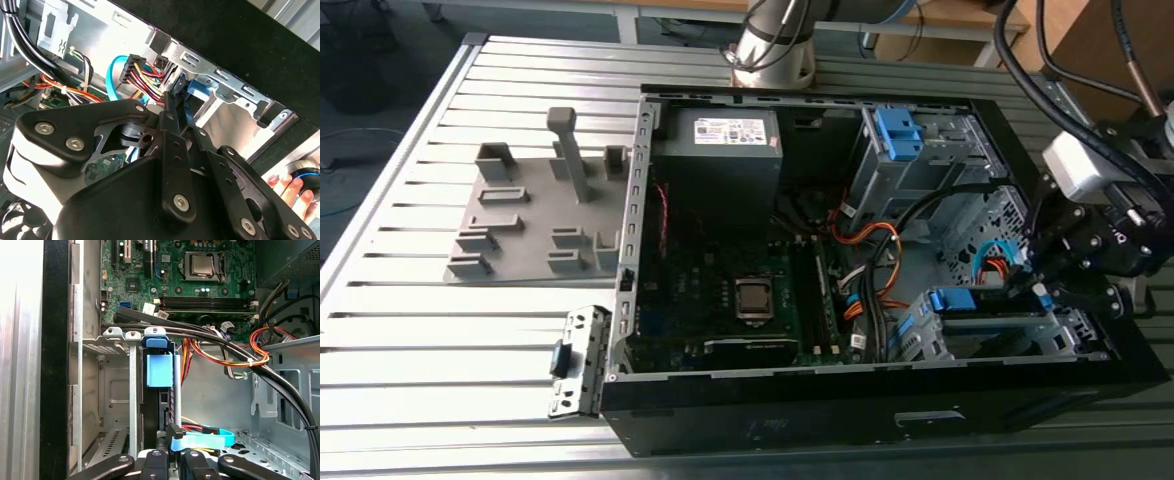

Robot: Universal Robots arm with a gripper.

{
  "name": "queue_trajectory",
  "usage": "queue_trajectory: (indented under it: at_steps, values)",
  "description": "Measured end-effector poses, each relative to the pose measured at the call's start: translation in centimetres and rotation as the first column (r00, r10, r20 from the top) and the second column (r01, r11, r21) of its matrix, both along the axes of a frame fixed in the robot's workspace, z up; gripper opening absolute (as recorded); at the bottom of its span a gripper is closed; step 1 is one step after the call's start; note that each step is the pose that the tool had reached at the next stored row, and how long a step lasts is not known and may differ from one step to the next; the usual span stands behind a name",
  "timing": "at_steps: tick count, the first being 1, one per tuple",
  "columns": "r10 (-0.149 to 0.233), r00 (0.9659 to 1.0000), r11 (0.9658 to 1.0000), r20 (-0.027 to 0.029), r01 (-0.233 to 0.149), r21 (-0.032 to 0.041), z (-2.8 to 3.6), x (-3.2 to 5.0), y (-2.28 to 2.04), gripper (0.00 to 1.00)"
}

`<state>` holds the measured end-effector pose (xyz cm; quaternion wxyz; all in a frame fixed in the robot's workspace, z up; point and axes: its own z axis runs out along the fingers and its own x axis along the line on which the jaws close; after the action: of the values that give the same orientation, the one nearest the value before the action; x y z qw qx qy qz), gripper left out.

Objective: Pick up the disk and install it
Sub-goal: 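Insert the first disk wire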

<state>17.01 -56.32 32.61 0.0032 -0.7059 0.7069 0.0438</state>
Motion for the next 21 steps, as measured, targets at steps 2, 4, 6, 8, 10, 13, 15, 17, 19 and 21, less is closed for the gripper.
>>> queue_trajectory:
  at_steps: [2,4,6,8,10,13,15,17,19,21]
  values:
    - [0.0,1.0,1.0,0.0,0.0,-0.0005,-0.08,0.0,0.0,0.19]
    - [0.0,1.0,1.0,0.0001,0.0,-0.0007,-0.12,0.0,-0.01,0.19]
    - [0.0,1.0,1.0,0.0001,0.0,-0.0006,-0.14,0.01,0.0,0.19]
    - [0.0,1.0,1.0,0.0001,0.0,-0.0005,-0.15,0.01,0.0,0.19]
    - [0.0,1.0,1.0,0.0001,0.0,0.0004,-0.2,0.01,0.0,0.2]
    - [0.0,1.0,1.0,0.0001,0.0,-0.0008,-0.15,0.01,0.0,0.27]
    - [0.0,1.0,1.0,0.0001,0.0,-0.0012,0.03,0.02,0.0,0.27]
    - [0.0,1.0,1.0,0.0,0.0,-0.0009,0.67,0.04,0.0,0.27]
    - [0.0,1.0,1.0,0.0,0.0,-0.0001,1.2,0.05,0.0,0.27]
    - [0.0,1.0,1.0,-0.0003,0.0,0.0017,1.26,0.07,0.0,0.27]
